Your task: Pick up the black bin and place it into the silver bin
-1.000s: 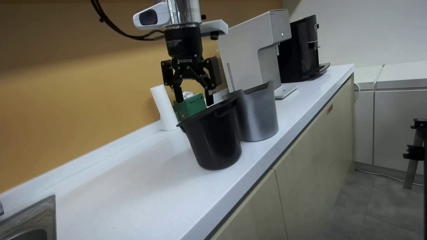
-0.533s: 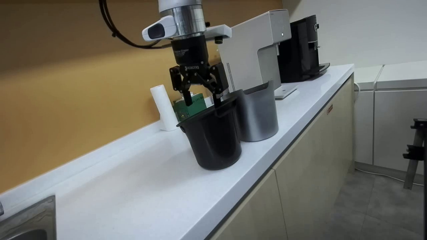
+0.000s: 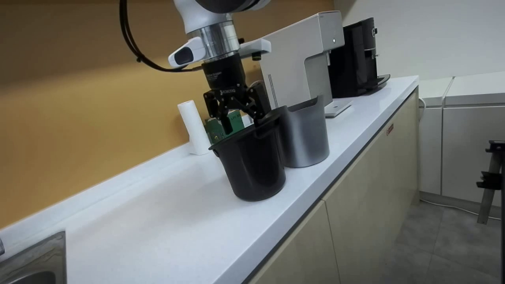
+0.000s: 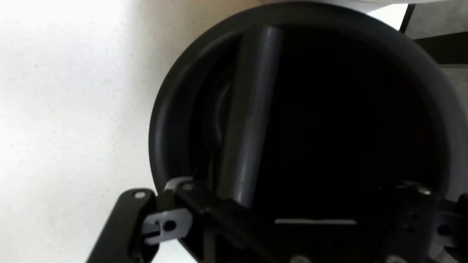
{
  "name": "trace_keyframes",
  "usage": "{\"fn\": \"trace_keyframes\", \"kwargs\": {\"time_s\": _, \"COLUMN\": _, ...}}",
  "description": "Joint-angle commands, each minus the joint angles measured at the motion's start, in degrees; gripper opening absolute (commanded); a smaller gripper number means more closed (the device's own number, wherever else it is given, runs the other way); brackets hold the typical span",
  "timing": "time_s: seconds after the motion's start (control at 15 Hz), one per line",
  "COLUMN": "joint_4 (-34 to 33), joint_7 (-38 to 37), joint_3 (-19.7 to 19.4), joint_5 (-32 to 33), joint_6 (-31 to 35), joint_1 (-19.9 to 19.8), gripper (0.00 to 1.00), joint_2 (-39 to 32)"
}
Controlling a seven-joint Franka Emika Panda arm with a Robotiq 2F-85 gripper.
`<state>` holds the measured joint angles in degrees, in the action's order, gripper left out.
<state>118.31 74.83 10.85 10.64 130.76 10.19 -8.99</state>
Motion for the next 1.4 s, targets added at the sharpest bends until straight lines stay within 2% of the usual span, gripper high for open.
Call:
{"fn": "trace_keyframes", "kwargs": {"time_s": 0.0, "joint_4": -4.00, "joint_7": -3.25, "joint_3": 0.08, "joint_5": 2.17, "joint_6": -4.02, "joint_1": 0.42, "gripper": 1.00, "joint_2": -2.51}}
{"fn": "trace_keyframes", "kwargs": {"time_s": 0.8, "joint_4": -9.46, "joint_7": -2.07, "joint_3": 0.23, "joint_5": 1.37, "joint_6": -7.55, "joint_1": -0.05, "gripper": 1.00, "joint_2": -8.90}}
{"fn": "trace_keyframes", "kwargs": {"time_s": 0.87, "joint_4": -9.52, "joint_7": -2.10, "joint_3": 0.21, "joint_5": 1.26, "joint_6": -7.26, "joint_1": -0.13, "gripper": 0.75, "joint_2": -9.04}}
{"fn": "trace_keyframes", "kwargs": {"time_s": 0.93, "joint_4": -9.77, "joint_7": -2.19, "joint_3": 0.23, "joint_5": 0.98, "joint_6": -7.21, "joint_1": -0.21, "gripper": 0.74, "joint_2": -9.18}}
{"fn": "trace_keyframes", "kwargs": {"time_s": 1.0, "joint_4": -9.90, "joint_7": -2.46, "joint_3": 0.20, "joint_5": 0.80, "joint_6": -7.22, "joint_1": -0.26, "gripper": 0.68, "joint_2": -9.22}}
{"fn": "trace_keyframes", "kwargs": {"time_s": 1.33, "joint_4": -10.17, "joint_7": -3.21, "joint_3": 0.04, "joint_5": 0.24, "joint_6": -7.82, "joint_1": -0.73, "gripper": 0.33, "joint_2": -9.04}}
